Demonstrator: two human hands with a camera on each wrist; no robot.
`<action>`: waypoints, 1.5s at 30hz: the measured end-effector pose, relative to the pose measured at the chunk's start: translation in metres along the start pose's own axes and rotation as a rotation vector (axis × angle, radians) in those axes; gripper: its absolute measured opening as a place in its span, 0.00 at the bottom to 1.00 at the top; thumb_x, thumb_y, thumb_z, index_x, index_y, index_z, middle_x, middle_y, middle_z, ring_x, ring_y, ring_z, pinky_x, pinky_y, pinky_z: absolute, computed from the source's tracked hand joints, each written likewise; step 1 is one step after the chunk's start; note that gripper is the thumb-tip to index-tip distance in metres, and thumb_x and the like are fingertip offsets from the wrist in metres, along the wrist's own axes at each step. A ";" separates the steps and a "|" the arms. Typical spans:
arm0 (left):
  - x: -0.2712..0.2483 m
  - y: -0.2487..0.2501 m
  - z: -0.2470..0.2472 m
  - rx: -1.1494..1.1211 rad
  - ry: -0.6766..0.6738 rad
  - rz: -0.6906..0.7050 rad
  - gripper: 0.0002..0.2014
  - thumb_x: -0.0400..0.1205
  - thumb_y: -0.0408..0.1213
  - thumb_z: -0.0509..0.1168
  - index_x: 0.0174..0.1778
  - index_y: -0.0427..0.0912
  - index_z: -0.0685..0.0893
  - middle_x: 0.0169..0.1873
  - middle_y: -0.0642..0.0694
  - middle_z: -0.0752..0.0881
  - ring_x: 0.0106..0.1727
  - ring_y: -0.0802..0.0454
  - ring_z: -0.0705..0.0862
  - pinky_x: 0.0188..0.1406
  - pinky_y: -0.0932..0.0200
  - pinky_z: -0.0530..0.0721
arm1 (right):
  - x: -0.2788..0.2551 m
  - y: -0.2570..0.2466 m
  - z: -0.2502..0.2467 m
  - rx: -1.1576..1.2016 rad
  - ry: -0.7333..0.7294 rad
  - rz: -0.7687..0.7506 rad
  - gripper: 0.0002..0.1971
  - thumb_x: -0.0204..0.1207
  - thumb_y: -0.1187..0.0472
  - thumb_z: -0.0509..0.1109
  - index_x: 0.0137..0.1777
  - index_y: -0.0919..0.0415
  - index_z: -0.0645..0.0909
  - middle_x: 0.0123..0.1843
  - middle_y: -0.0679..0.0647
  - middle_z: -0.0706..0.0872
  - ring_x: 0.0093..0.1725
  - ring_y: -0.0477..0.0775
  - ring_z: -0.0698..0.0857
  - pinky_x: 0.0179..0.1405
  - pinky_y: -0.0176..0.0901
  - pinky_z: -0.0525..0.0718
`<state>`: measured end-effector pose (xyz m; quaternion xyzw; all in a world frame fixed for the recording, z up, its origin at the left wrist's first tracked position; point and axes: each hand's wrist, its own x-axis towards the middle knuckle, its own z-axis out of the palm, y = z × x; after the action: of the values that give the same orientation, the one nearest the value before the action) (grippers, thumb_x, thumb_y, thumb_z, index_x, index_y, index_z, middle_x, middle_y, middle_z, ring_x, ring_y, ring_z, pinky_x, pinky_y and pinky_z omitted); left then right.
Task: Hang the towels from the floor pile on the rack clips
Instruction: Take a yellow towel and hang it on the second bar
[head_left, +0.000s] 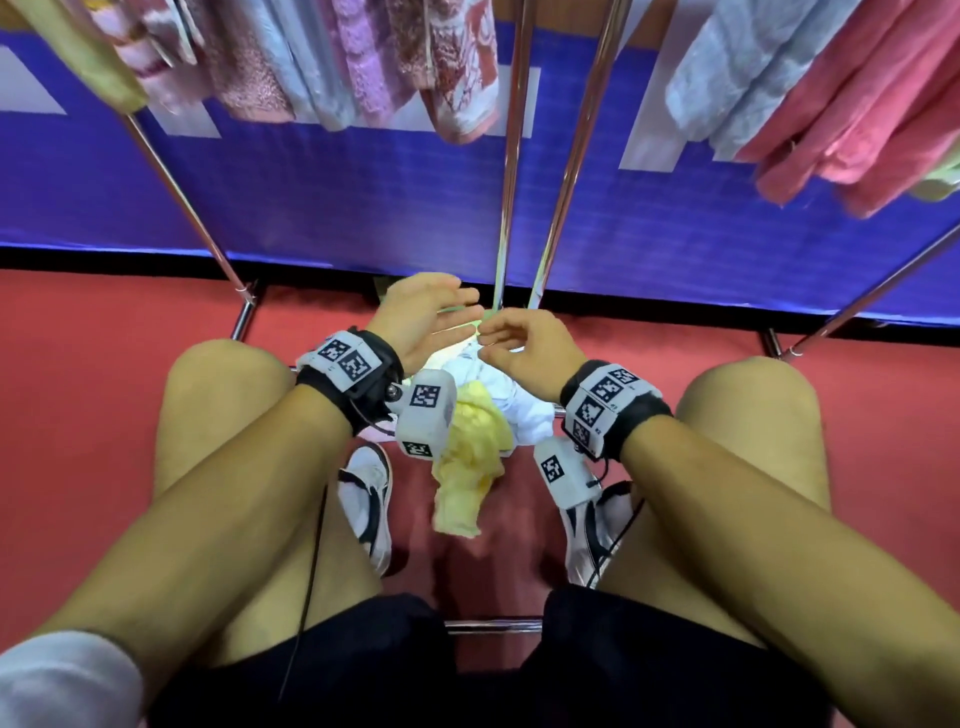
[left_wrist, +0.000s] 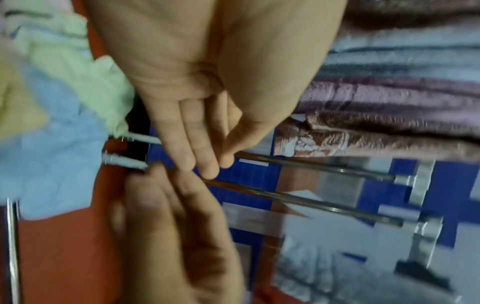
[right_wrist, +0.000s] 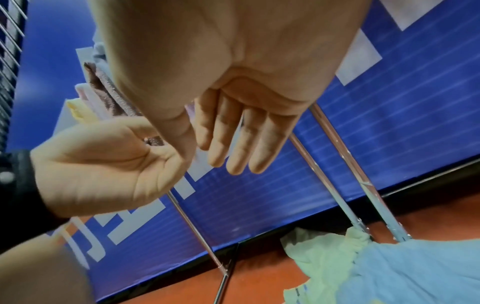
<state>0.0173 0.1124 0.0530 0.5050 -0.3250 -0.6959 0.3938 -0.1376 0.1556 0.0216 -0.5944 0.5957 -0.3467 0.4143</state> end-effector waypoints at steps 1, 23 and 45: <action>0.001 -0.002 -0.004 0.086 0.020 -0.001 0.07 0.82 0.27 0.67 0.49 0.43 0.79 0.45 0.43 0.89 0.47 0.45 0.91 0.47 0.52 0.89 | 0.001 0.005 -0.001 -0.043 0.031 0.028 0.10 0.71 0.68 0.76 0.52 0.60 0.86 0.47 0.52 0.89 0.45 0.43 0.87 0.57 0.39 0.84; 0.069 -0.094 -0.076 0.720 0.015 -0.112 0.10 0.80 0.33 0.71 0.51 0.49 0.78 0.51 0.43 0.85 0.42 0.47 0.83 0.35 0.57 0.81 | 0.057 0.131 0.100 -0.353 -0.455 0.412 0.07 0.76 0.59 0.73 0.52 0.54 0.84 0.50 0.50 0.88 0.52 0.50 0.84 0.50 0.35 0.75; 0.174 -0.224 -0.076 0.944 0.087 -0.394 0.12 0.75 0.41 0.70 0.53 0.54 0.79 0.53 0.48 0.85 0.57 0.45 0.85 0.55 0.56 0.83 | 0.103 0.273 0.102 -0.470 -0.486 0.599 0.18 0.76 0.57 0.69 0.66 0.54 0.81 0.72 0.59 0.76 0.68 0.60 0.78 0.66 0.46 0.78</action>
<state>0.0094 0.0628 -0.2367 0.7080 -0.4856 -0.5128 -0.0027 -0.1549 0.0759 -0.2761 -0.5379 0.6893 0.0827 0.4781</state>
